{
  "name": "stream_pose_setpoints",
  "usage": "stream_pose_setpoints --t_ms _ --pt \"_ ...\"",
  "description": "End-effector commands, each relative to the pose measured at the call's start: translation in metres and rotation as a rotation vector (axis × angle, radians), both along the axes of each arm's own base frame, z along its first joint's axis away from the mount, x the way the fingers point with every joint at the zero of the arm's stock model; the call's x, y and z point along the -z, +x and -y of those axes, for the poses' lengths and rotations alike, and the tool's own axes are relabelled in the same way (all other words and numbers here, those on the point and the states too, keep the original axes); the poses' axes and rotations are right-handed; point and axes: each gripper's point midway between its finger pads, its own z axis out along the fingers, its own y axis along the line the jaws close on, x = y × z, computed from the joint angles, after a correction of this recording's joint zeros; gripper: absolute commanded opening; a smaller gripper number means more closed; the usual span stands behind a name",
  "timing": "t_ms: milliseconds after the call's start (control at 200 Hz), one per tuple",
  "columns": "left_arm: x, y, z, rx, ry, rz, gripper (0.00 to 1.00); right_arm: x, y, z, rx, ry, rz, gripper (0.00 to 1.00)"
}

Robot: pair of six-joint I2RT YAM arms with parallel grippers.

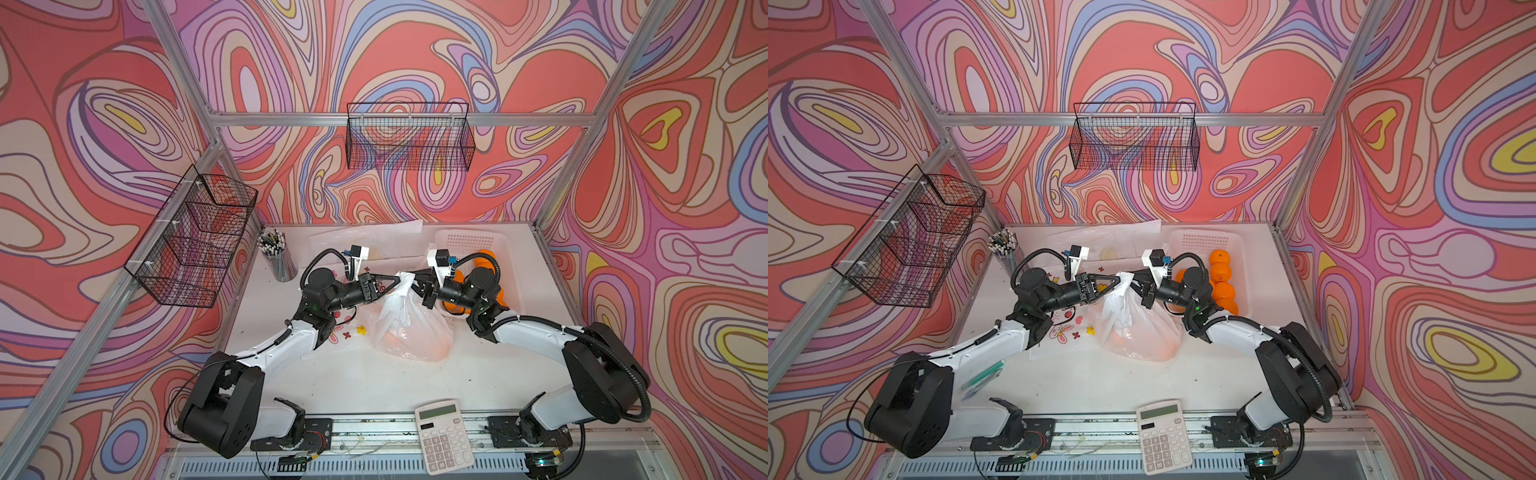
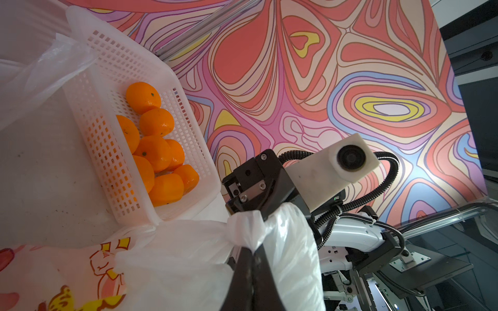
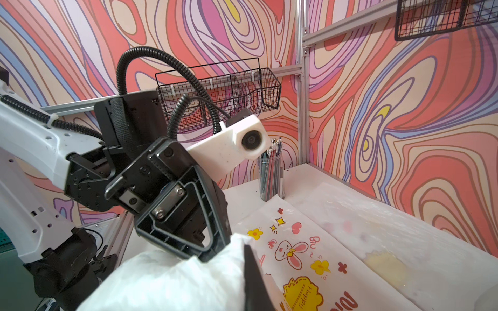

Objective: Place the oranges into plastic bags & tie knots
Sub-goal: Tie the plastic bag at the center of the board.

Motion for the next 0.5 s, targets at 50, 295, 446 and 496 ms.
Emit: stream_pose_setpoints --t_ms 50,295,446,496 --pt "-0.012 0.000 -0.001 -0.018 -0.022 0.054 0.00 -0.004 0.000 0.005 0.053 -0.033 0.018 0.02" --pt "-0.004 0.003 -0.005 -0.055 -0.016 0.017 0.00 -0.003 0.002 0.045 0.292 -0.096 0.024 0.50" --pt "0.000 0.005 -0.007 -0.079 -0.017 -0.005 0.00 -0.004 -0.017 0.065 0.333 -0.103 -0.013 0.48" --pt "0.001 0.005 -0.008 -0.082 -0.018 -0.011 0.00 -0.003 -0.027 0.067 0.327 -0.088 -0.031 0.46"
